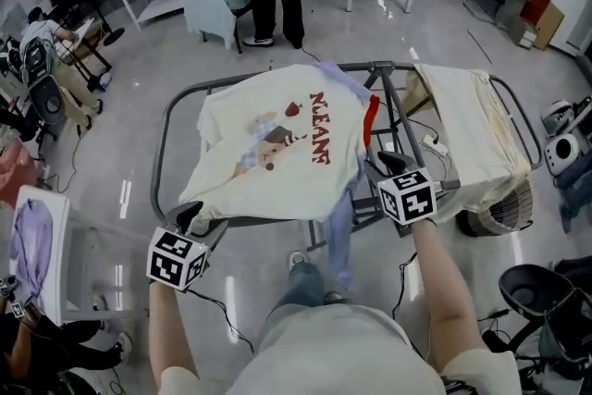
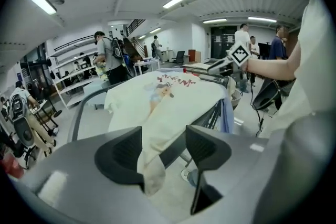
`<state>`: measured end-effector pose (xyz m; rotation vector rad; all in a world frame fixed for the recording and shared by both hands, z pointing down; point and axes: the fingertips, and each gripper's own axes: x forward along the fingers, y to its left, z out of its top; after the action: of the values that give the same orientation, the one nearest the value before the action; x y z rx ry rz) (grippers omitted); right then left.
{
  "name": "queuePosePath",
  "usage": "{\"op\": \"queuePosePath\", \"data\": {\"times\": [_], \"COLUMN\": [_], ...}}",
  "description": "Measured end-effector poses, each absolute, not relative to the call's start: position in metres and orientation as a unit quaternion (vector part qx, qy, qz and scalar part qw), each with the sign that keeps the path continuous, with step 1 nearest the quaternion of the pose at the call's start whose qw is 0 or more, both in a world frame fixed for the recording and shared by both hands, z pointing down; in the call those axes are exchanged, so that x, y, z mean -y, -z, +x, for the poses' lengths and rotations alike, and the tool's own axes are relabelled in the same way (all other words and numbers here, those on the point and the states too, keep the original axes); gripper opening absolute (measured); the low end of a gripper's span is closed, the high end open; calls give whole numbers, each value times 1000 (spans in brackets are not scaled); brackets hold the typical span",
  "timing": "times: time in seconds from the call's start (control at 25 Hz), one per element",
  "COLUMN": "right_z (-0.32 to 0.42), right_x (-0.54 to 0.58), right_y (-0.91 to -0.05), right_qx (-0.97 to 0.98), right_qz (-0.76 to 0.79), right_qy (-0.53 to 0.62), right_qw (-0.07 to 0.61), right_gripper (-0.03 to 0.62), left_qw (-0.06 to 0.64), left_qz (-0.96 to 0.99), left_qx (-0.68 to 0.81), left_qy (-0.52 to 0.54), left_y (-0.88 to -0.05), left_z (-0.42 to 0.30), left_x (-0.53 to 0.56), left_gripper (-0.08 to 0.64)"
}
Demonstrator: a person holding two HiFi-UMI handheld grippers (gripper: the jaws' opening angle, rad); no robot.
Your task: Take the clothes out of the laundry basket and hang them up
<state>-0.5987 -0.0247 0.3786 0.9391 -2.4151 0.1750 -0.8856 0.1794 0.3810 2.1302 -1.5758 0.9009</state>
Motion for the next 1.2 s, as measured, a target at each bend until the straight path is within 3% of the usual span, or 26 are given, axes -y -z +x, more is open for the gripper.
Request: {"op": "queuePosePath", "data": {"times": [0.24, 0.44, 0.52, 0.6, 0.64, 0.68, 0.72, 1.2], "right_z": [-618, -624, -624, -624, -623, -623, -621, -562], "right_x": [83, 100, 103, 104, 104, 104, 103, 100], "right_y": [-415, -427, -428, -426, -423, -419, -414, -338], "right_qx": [878, 866, 863, 864, 866, 869, 872, 872], "right_qz": [331, 332, 335, 336, 335, 333, 329, 318], "right_qy": [-89, -85, -71, -65, -68, -72, -76, -57], "right_qw": [334, 365, 370, 369, 364, 358, 355, 369], "right_gripper": [166, 138, 112, 92, 76, 16, 9, 9], "left_qw": [190, 213, 218, 210, 207, 207, 208, 195], "left_qz": [736, 739, 733, 720, 718, 718, 720, 721], "left_qx": [552, 544, 550, 560, 561, 558, 555, 554], "left_qy": [-343, -334, -336, -352, -357, -360, -362, -366], "left_y": [-405, -407, -408, -409, -409, -409, -408, -396], "left_z": [-899, -906, -912, -921, -923, -923, -922, -932], "left_x": [-177, -179, -179, -179, -180, -181, -182, -207], "left_gripper": [259, 226, 182, 27, 26, 25, 23, 18]}}
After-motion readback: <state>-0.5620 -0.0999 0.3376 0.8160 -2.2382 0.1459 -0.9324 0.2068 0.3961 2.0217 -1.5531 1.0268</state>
